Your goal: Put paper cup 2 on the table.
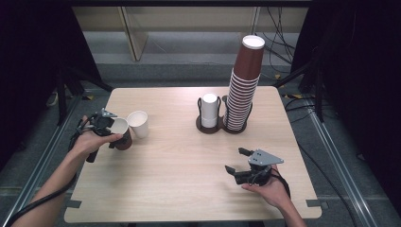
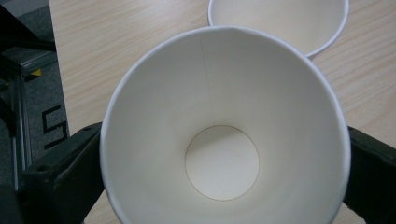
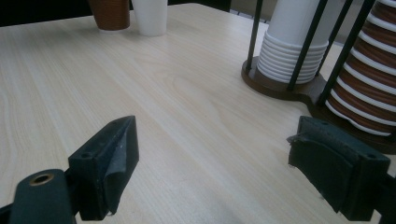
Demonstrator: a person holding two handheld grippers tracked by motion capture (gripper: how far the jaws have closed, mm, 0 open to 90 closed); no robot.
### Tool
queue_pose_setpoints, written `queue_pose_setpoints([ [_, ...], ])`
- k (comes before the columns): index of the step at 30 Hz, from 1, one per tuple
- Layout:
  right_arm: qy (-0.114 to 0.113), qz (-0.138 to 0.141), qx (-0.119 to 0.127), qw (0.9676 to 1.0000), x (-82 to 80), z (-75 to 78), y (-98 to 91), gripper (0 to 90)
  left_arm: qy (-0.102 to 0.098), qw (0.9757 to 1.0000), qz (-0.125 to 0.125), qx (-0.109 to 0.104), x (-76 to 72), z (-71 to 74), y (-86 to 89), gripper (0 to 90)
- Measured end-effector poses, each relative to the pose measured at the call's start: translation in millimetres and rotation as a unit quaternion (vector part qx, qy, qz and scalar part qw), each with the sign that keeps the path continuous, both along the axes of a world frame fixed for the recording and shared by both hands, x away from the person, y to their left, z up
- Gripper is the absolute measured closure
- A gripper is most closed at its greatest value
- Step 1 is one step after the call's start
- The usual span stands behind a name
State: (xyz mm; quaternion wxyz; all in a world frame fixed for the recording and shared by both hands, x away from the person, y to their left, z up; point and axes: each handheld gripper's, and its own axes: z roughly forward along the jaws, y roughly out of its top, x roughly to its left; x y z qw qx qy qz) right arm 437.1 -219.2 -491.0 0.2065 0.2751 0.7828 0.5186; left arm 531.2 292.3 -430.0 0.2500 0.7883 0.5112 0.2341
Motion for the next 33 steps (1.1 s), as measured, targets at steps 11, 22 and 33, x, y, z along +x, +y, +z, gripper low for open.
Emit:
queue_pose_setpoints([
  [11,-0.003,0.004,-0.004,1.0,0.5,-0.6,0.7,15.2,-0.035,0.9992,-0.006,-0.017,-9.3,-3.9,0.9,0.0],
  [22,-0.01,0.006,-0.004,0.9999,1.4,-2.0,2.7,15.2,-0.062,0.9979,-0.013,-0.014,-16.7,-2.1,1.6,0.0],
  [33,-0.002,0.005,-0.004,1.0,0.5,-0.5,1.0,15.2,-0.075,0.9969,-0.02,-0.013,-26.0,3.8,-0.6,0.0],
])
